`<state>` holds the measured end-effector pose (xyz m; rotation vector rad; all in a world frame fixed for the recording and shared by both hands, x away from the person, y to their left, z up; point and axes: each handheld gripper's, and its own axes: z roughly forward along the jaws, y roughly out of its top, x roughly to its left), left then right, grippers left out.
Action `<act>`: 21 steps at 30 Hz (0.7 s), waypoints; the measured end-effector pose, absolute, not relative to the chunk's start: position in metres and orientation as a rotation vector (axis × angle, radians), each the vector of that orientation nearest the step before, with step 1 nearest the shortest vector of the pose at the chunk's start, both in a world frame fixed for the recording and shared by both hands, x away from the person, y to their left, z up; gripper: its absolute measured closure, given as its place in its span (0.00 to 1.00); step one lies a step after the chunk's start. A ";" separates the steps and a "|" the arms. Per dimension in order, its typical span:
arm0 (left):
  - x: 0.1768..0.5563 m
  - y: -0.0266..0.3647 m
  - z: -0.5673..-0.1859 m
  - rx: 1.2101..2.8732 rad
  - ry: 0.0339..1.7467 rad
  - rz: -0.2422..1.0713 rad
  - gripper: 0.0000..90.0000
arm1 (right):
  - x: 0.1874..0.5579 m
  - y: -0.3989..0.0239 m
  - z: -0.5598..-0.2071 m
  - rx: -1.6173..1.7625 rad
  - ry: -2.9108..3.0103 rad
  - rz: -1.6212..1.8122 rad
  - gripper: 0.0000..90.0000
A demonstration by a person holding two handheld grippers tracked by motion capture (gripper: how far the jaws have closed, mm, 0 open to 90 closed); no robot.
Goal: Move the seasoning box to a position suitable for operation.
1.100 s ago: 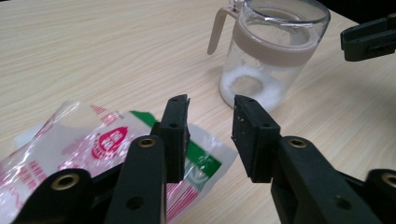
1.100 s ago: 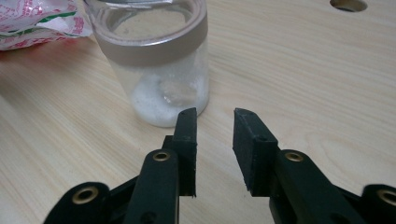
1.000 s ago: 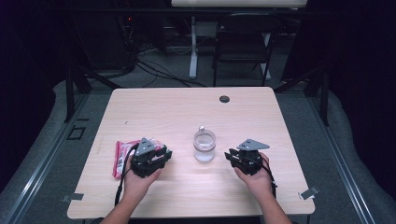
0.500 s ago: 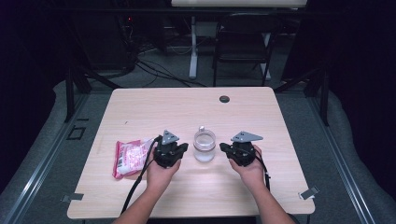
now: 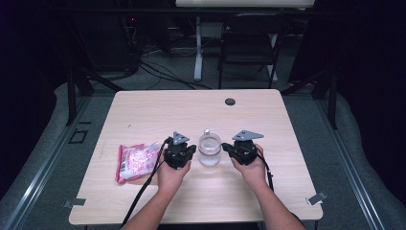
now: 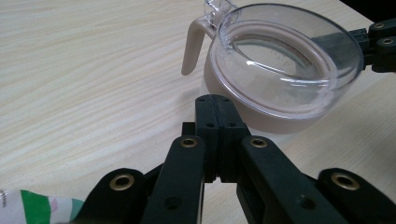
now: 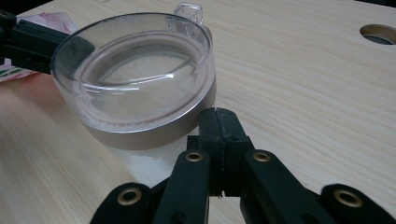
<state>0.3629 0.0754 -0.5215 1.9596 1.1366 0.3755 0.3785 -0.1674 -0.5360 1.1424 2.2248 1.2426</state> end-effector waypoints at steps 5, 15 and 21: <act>0.363 0.072 -0.522 1.958 1.132 0.365 1.00 | 0.380 -0.167 -0.536 1.140 2.219 1.234 1.00; 0.364 0.070 -0.520 1.964 1.126 0.392 1.00 | 0.379 -0.166 -0.536 1.142 2.218 1.230 1.00; 0.365 0.071 -0.520 1.972 1.115 0.383 1.00 | 0.378 -0.165 -0.535 1.138 2.219 1.218 1.00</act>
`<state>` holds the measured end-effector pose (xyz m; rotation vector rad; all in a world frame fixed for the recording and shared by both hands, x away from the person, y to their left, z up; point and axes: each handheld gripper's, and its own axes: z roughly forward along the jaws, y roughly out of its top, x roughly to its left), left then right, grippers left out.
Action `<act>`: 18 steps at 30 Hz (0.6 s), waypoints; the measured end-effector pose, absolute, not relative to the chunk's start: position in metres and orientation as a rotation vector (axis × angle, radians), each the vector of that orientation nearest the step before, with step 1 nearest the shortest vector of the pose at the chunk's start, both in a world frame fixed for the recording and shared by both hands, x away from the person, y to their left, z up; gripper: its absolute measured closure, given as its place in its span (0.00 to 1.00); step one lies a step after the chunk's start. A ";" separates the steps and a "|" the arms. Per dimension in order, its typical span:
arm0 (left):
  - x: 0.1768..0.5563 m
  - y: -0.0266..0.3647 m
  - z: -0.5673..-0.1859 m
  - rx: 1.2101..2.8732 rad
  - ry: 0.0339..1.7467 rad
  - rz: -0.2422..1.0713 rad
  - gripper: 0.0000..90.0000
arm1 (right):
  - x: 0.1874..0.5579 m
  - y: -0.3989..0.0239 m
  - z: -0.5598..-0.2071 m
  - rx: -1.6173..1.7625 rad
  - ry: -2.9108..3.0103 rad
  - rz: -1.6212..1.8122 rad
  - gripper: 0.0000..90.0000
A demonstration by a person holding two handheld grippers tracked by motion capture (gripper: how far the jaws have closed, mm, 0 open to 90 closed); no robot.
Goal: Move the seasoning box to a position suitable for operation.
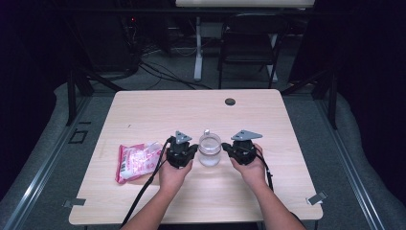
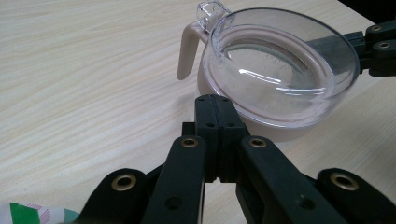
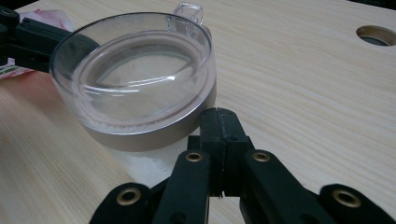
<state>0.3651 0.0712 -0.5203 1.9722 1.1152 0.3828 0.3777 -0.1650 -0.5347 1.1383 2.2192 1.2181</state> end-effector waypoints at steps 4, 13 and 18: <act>0.367 0.071 -0.519 1.970 1.124 0.386 1.00 | 0.377 -0.165 -0.534 1.130 2.226 1.216 1.00; 0.371 0.068 -0.518 1.968 1.149 0.416 1.00 | 0.377 -0.164 -0.534 1.126 2.230 1.215 1.00; 0.371 0.068 -0.517 1.978 1.138 0.425 1.00 | 0.376 -0.163 -0.534 1.122 2.228 1.210 1.00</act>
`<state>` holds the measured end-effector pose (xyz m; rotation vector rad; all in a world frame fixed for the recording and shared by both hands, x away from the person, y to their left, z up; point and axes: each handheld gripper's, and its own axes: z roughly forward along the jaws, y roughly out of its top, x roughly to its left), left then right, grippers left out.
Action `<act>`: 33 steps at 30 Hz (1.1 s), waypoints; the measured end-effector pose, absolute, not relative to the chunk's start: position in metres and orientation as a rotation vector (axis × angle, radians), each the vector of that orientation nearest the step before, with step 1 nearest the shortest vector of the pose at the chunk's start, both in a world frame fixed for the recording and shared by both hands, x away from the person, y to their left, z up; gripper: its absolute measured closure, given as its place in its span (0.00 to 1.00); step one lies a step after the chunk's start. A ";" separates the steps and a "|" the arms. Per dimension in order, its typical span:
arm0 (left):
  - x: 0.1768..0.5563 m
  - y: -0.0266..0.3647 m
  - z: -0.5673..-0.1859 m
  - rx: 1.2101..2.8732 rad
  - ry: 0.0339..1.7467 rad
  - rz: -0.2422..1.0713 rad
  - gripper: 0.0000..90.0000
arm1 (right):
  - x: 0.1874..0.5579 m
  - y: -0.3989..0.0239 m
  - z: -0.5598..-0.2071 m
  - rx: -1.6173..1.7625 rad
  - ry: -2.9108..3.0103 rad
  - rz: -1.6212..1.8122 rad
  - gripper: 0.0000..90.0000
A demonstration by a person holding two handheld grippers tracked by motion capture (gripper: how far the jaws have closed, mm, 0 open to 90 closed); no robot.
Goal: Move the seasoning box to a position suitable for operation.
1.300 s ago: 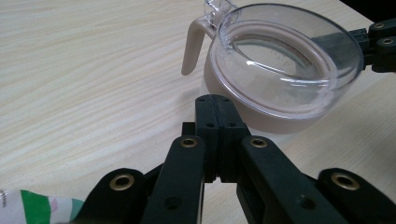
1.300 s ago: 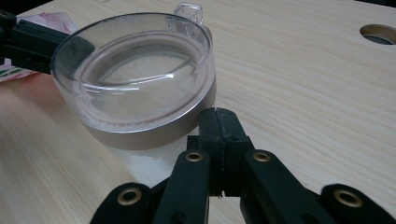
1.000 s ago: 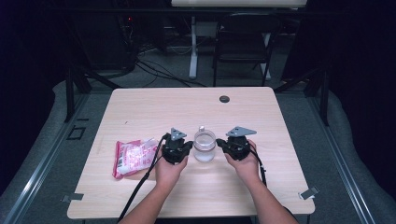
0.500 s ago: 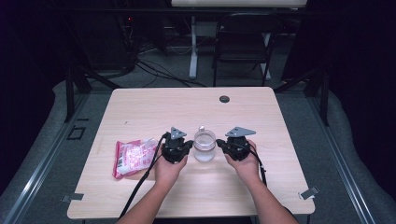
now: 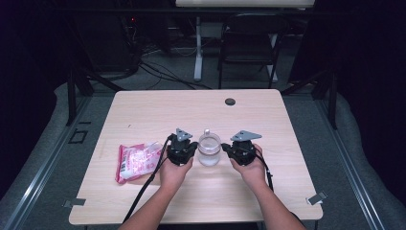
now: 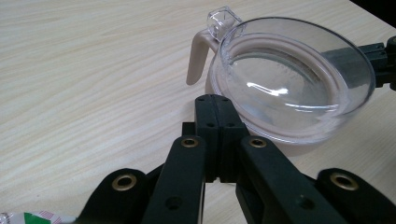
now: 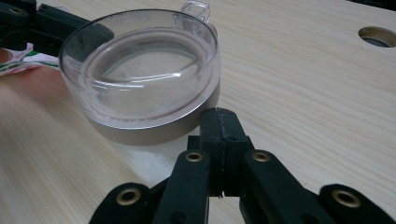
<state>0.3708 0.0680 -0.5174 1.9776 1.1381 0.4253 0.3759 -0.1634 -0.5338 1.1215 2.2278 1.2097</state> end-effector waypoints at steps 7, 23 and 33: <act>0.369 0.071 -0.517 1.972 1.119 0.393 1.00 | 0.374 -0.162 -0.533 1.120 2.230 1.192 1.00; 0.377 0.066 -0.521 1.967 1.179 0.432 1.00 | 0.381 -0.167 -0.534 1.095 2.192 1.217 0.99; 0.379 0.063 -0.521 1.966 1.186 0.460 1.00 | 0.390 -0.161 -0.534 1.089 2.196 1.235 1.00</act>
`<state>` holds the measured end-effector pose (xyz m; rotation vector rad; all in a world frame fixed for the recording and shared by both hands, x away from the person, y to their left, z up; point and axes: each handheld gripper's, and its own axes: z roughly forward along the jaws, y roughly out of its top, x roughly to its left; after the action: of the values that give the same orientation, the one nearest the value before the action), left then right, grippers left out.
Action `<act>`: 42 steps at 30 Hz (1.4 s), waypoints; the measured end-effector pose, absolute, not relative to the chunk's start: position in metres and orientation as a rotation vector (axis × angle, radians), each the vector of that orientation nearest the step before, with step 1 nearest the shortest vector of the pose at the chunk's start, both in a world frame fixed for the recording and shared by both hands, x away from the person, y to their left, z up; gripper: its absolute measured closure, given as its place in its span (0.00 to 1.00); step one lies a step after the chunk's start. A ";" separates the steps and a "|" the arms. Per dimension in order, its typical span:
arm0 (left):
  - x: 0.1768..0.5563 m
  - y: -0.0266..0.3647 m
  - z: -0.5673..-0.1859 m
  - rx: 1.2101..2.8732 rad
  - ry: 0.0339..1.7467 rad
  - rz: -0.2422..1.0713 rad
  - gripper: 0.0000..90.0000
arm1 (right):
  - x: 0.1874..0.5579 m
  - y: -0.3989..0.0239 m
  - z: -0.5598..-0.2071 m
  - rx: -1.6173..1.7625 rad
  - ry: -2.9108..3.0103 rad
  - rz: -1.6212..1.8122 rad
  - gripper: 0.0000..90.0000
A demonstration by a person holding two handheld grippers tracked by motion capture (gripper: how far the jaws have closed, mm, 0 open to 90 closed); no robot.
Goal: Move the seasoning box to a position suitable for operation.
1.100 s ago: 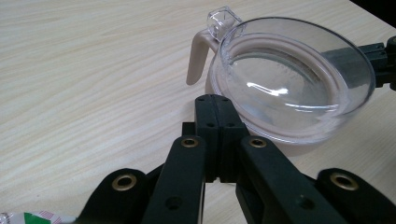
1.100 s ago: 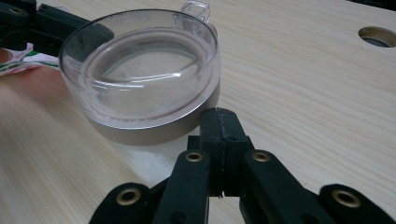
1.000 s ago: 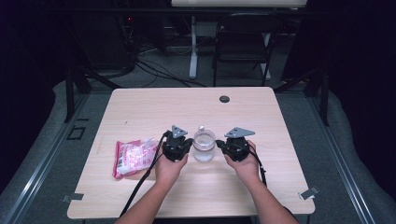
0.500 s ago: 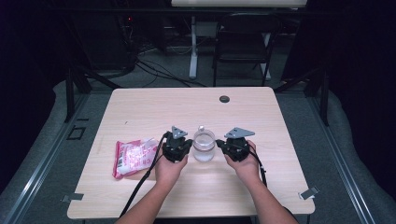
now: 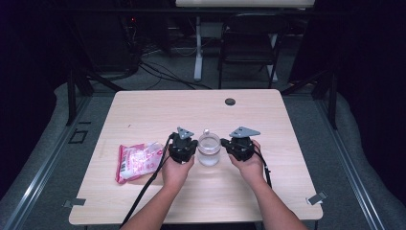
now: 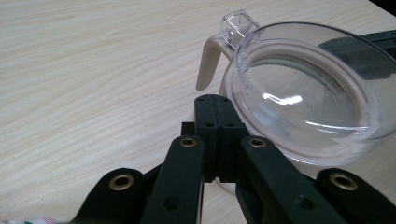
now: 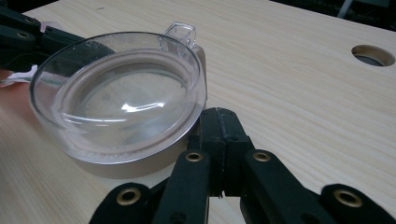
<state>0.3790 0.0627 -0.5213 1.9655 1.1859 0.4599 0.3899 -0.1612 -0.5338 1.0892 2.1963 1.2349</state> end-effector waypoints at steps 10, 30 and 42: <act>0.377 0.065 -0.520 1.991 1.143 0.435 1.00 | 0.381 -0.160 -0.531 1.100 2.204 1.192 1.00; 0.358 0.063 -0.520 2.077 0.902 0.331 1.00 | 0.320 -0.169 -0.525 1.105 2.201 1.111 1.00; 0.349 0.077 -0.510 2.094 0.862 0.337 0.88 | 0.299 -0.173 -0.523 1.057 2.239 1.134 1.00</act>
<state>0.3487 0.0770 -0.5103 2.0938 0.8618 0.3371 0.2989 -0.1727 -0.5229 1.0567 2.2387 1.1344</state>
